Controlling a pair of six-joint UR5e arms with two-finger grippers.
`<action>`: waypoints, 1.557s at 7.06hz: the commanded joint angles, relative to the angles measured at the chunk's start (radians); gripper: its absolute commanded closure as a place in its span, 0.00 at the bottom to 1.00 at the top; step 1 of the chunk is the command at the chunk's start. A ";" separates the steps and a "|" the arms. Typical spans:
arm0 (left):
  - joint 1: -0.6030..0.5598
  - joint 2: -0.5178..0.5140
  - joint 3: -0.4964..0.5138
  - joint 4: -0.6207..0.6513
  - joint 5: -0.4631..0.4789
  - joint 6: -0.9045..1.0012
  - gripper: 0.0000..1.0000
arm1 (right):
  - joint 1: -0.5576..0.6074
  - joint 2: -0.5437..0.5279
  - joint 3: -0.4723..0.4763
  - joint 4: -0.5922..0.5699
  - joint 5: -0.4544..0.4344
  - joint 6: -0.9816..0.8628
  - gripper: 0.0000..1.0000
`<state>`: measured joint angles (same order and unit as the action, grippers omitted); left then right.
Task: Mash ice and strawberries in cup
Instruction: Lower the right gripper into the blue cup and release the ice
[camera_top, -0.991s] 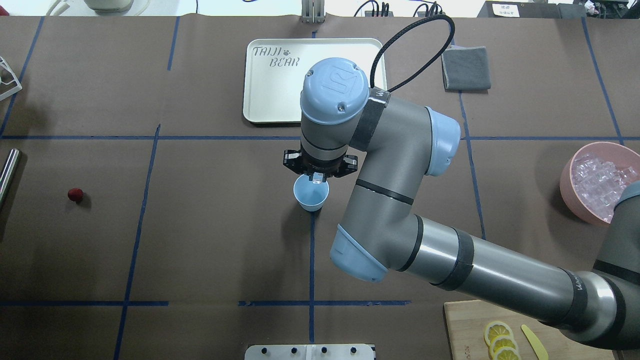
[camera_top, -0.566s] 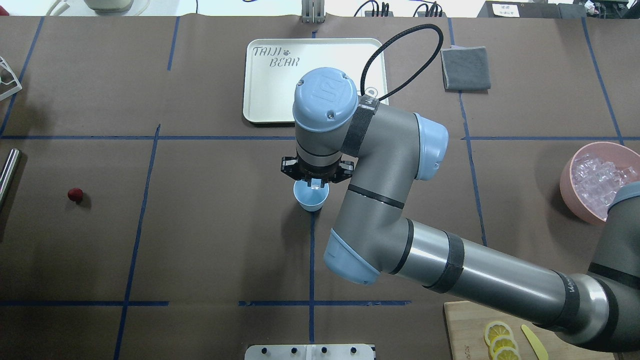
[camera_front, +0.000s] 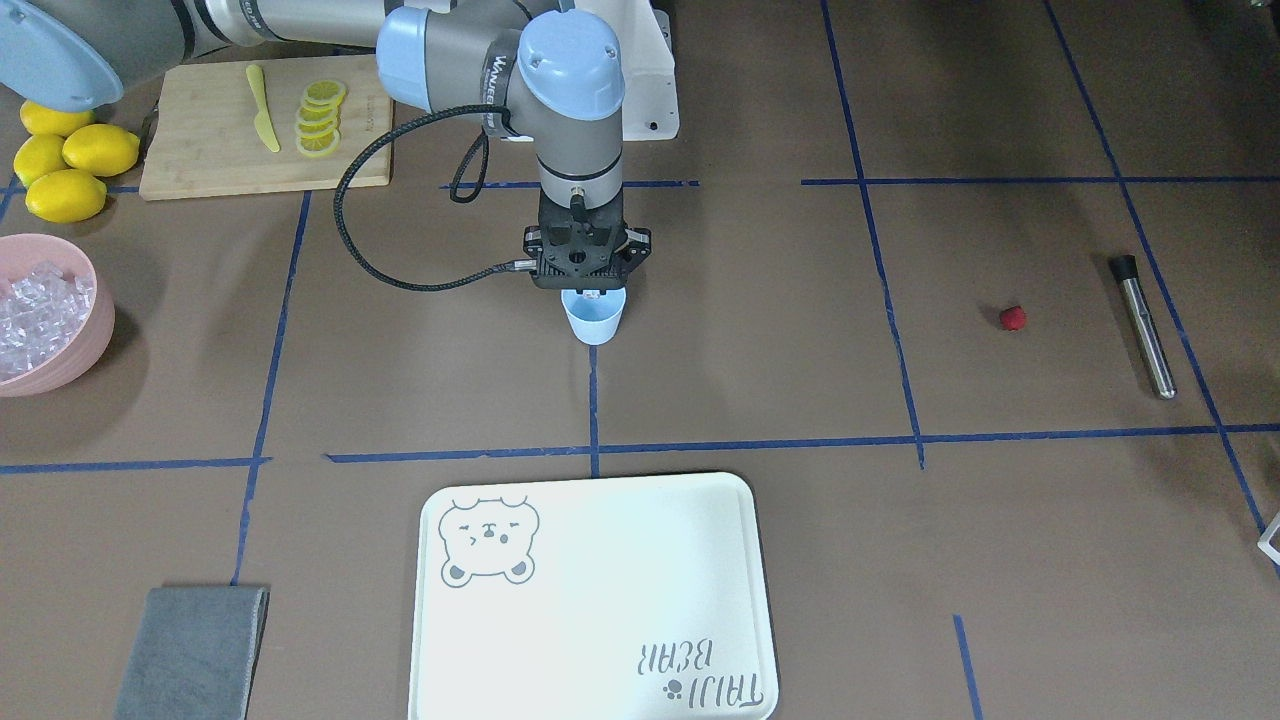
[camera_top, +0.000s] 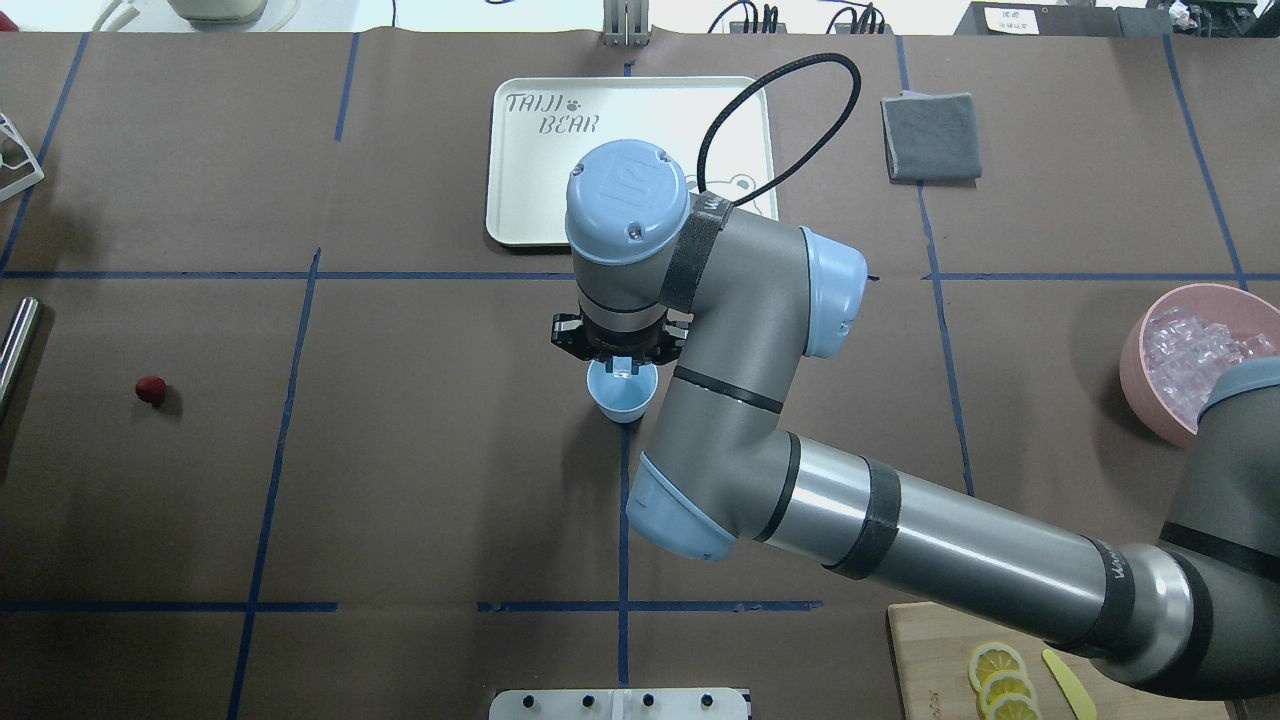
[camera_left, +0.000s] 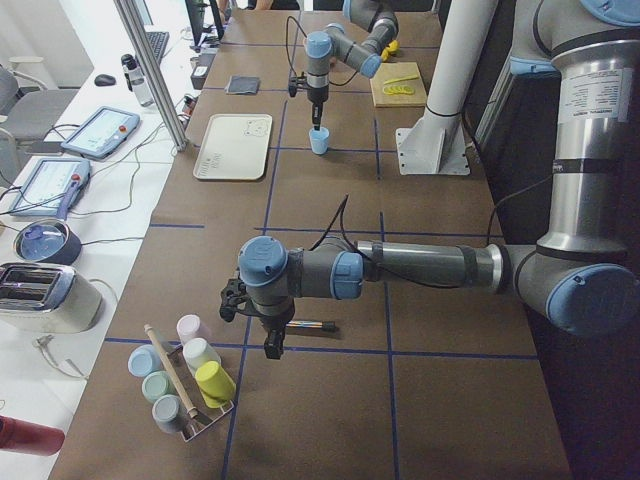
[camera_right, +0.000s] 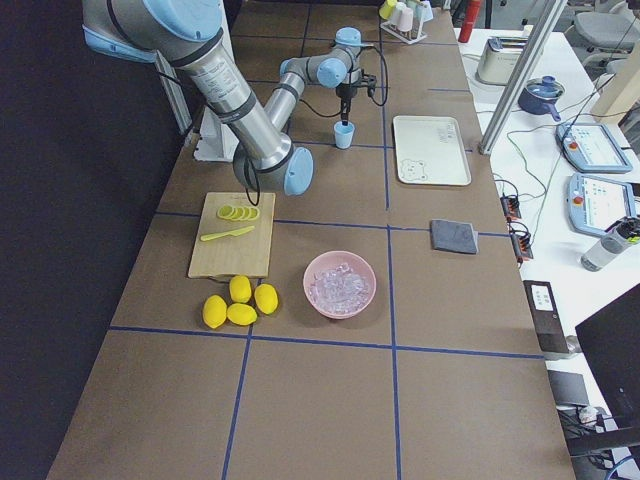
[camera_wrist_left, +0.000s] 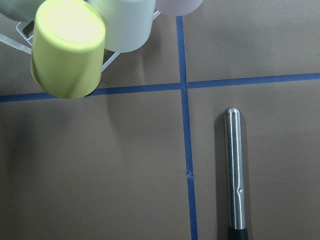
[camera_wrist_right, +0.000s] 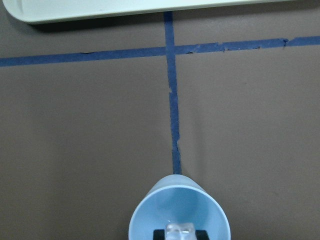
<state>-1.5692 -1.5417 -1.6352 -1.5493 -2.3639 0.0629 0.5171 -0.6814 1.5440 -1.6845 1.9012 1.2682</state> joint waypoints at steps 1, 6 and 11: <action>0.000 0.000 0.000 0.000 0.000 0.000 0.00 | -0.002 0.003 -0.025 0.040 -0.002 0.003 0.96; 0.000 0.000 0.000 0.000 0.000 0.000 0.00 | 0.000 0.003 -0.019 0.039 0.001 -0.001 0.26; 0.000 -0.002 0.000 0.000 0.000 0.000 0.00 | 0.001 0.011 -0.005 0.036 0.001 0.010 0.01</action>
<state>-1.5693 -1.5420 -1.6352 -1.5493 -2.3639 0.0629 0.5184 -0.6731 1.5380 -1.6484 1.9021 1.2734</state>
